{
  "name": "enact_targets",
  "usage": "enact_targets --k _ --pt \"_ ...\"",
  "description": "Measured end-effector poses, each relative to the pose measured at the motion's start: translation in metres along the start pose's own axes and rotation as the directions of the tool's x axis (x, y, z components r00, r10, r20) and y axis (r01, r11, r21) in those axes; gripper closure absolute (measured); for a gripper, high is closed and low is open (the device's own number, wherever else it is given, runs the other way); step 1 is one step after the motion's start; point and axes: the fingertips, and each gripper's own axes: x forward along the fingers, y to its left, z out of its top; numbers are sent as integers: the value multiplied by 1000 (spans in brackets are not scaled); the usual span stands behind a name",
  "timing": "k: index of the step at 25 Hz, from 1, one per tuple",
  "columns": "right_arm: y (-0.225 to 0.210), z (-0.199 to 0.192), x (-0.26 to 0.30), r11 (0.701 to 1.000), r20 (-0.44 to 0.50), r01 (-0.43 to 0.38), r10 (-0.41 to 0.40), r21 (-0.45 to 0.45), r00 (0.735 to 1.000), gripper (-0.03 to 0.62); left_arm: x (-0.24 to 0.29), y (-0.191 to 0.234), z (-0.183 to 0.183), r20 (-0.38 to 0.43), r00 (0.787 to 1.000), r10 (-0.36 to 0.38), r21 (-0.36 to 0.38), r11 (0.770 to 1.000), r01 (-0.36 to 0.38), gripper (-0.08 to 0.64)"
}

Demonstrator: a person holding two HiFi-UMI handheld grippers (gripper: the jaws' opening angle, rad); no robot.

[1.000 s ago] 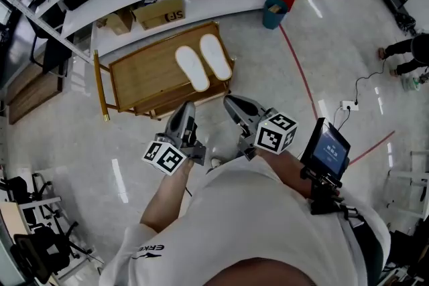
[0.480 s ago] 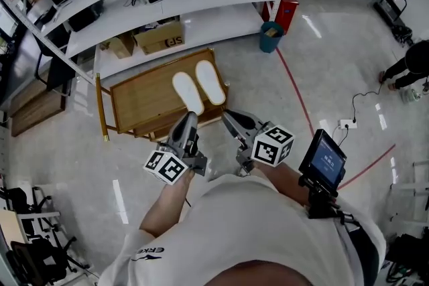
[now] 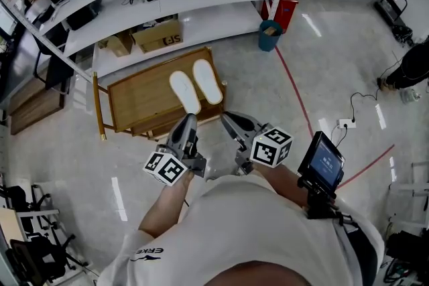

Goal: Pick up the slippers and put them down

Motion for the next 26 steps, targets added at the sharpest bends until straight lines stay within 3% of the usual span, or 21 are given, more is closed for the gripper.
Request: enact_targets --k 26 --pt "0 -6 3 1000 -29 -12 12 -14 1000 588 -1 8 -6 -24 999 29 -1 1000 -29 555"
